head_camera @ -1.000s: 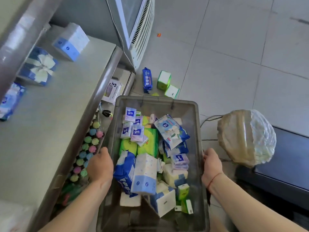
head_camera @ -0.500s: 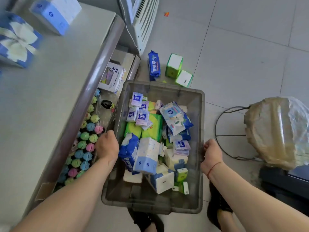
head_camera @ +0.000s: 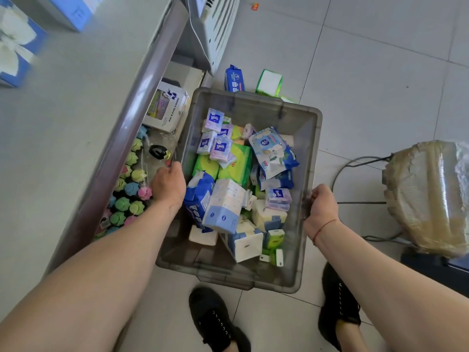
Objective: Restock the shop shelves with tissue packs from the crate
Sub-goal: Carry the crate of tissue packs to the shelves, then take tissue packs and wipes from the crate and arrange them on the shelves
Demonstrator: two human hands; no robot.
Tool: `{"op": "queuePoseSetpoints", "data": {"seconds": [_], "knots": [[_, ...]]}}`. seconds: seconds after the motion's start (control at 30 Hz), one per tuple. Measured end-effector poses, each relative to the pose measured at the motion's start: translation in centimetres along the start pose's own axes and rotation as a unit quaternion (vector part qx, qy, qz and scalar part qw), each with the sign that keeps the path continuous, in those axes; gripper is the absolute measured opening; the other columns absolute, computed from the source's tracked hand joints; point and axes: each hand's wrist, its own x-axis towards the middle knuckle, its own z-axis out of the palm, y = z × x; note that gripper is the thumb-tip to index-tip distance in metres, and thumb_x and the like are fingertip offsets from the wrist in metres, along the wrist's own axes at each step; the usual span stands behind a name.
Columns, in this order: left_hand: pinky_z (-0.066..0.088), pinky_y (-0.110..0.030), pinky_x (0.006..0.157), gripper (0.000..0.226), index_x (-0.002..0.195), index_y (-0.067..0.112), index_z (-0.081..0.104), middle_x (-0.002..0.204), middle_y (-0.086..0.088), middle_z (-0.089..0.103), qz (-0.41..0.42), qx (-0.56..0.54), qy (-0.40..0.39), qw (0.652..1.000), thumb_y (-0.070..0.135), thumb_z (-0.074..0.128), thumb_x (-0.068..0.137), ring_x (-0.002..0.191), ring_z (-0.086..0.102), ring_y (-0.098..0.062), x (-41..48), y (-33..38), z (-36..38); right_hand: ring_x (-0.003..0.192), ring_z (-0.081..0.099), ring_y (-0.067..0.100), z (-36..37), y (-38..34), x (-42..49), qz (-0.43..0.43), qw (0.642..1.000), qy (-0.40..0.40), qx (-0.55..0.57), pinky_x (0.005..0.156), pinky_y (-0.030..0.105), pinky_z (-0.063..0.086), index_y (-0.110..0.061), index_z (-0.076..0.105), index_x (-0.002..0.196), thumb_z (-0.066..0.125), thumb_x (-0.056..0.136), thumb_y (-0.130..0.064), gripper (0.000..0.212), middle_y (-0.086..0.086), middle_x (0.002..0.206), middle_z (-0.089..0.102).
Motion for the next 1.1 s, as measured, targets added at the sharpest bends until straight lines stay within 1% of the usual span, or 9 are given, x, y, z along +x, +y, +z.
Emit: {"op": "queuePoseSetpoints", "data": {"seconds": [0.13, 0.27, 0.33, 0.43, 0.57, 0.7, 0.83, 1.0, 1.1], "knots": [[0.044, -0.045, 0.078, 0.054, 0.093, -0.002, 0.062, 0.093, -0.018, 0.061, 0.000, 0.005, -0.011, 1.000, 0.043, 0.033, 0.093, 0.088, 0.057, -0.036, 1.8, 0.5, 0.3, 0.038, 0.051, 0.015, 1.0, -0.1, 0.5, -0.028, 1.000, -0.006, -0.005, 0.050, 0.026, 0.046, -0.019, 0.040, 0.063, 0.044, 0.087, -0.017, 0.024, 0.000, 0.053, 0.047], [0.037, -0.037, 0.062, 0.058, 0.099, -0.002, 0.060, 0.092, -0.017, 0.062, 0.018, 0.025, -0.035, 0.999, 0.048, 0.034, 0.085, 0.086, 0.061, -0.038, 2.0, 0.2, 1.0, 0.067, 0.057, 0.026, 1.2, -0.1, 1.6, -0.064, 0.995, -0.010, -0.074, 0.066, 0.041, 0.048, -0.019, 0.047, 0.064, 0.048, 0.077, -0.027, 0.015, 0.003, 0.063, 0.052], [0.048, -0.043, 0.075, 0.058, 0.111, 0.002, 0.056, 0.107, -0.017, 0.061, 0.022, 0.044, -0.040, 0.998, 0.050, 0.038, 0.085, 0.098, 0.060, -0.037, 1.1, 0.0, 1.1, 0.080, 0.058, 0.029, 1.4, -0.2, 1.8, -0.090, 0.988, -0.014, -0.123, 0.069, 0.042, 0.048, -0.017, 0.057, 0.075, 0.049, 0.074, -0.032, 0.016, 0.006, 0.076, 0.057], [0.040, -0.043, 0.091, 0.052, 0.124, 0.004, 0.049, 0.122, -0.016, 0.052, 0.034, 0.085, -0.039, 0.995, 0.044, 0.046, 0.091, 0.112, 0.050, -0.035, 0.2, -0.1, 1.2, 0.084, 0.061, 0.026, 1.8, -0.5, 0.3, -0.126, 0.975, -0.025, -0.182, 0.065, 0.036, 0.047, -0.009, 0.063, 0.097, 0.047, 0.089, -0.028, 0.026, 0.009, 0.089, 0.062], [0.043, -0.051, 0.098, 0.059, 0.128, 0.000, 0.047, 0.131, -0.021, 0.050, 0.008, 0.068, -0.043, 0.997, 0.045, 0.046, 0.089, 0.118, 0.049, -0.039, 0.7, 0.9, 1.2, 0.063, 0.047, 0.016, 1.9, -0.7, -0.4, -0.127, 0.973, -0.037, -0.190, 0.054, 0.030, 0.036, -0.012, 0.053, 0.080, 0.046, 0.094, -0.017, 0.017, 0.003, 0.070, 0.050], [0.045, -0.055, 0.099, 0.061, 0.130, -0.001, 0.045, 0.131, -0.021, 0.050, 0.006, 0.070, -0.057, 0.996, 0.045, 0.044, 0.090, 0.117, 0.051, -0.041, 0.8, 1.3, 1.2, 0.072, 0.061, 0.020, 1.4, -0.8, -0.3, -0.108, 0.972, -0.050, -0.201, 0.060, 0.035, 0.050, -0.010, 0.062, 0.091, 0.048, 0.093, -0.021, 0.019, 0.005, 0.079, 0.063], [0.048, -0.056, 0.096, 0.062, 0.120, 0.002, 0.047, 0.122, -0.020, 0.054, 0.005, 0.053, -0.070, 0.996, 0.050, 0.039, 0.082, 0.111, 0.054, -0.041, 1.3, 1.3, 0.7, 0.091, 0.070, 0.029, 1.2, 0.1, -0.4, -0.080, 0.975, -0.063, -0.197, 0.085, 0.051, 0.060, -0.009, 0.065, 0.097, 0.050, 0.086, -0.026, 0.025, 0.011, 0.094, 0.071], [0.052, -0.055, 0.088, 0.063, 0.110, 0.005, 0.049, 0.112, -0.019, 0.057, 0.022, 0.075, -0.064, 0.995, 0.055, 0.037, 0.074, 0.098, 0.057, -0.038, 3.0, 1.8, 0.3, 0.080, 0.068, 0.026, 1.5, 1.2, -0.3, -0.055, 0.976, -0.072, -0.200, 0.072, 0.041, 0.054, -0.009, 0.063, 0.094, 0.050, 0.090, -0.024, 0.021, 0.013, 0.090, 0.070], [0.049, -0.056, 0.095, 0.069, 0.125, 0.003, 0.046, 0.124, -0.019, 0.050, 0.022, 0.095, -0.082, 0.992, 0.053, 0.041, 0.078, 0.109, 0.053, -0.037, 2.9, 1.5, 0.4, 0.086, 0.069, 0.027, 1.5, 0.6, 0.2, -0.058, 0.974, -0.079, -0.204, 0.075, 0.042, 0.056, -0.007, 0.065, 0.103, 0.050, 0.089, -0.027, 0.028, 0.013, 0.097, 0.073]]}}
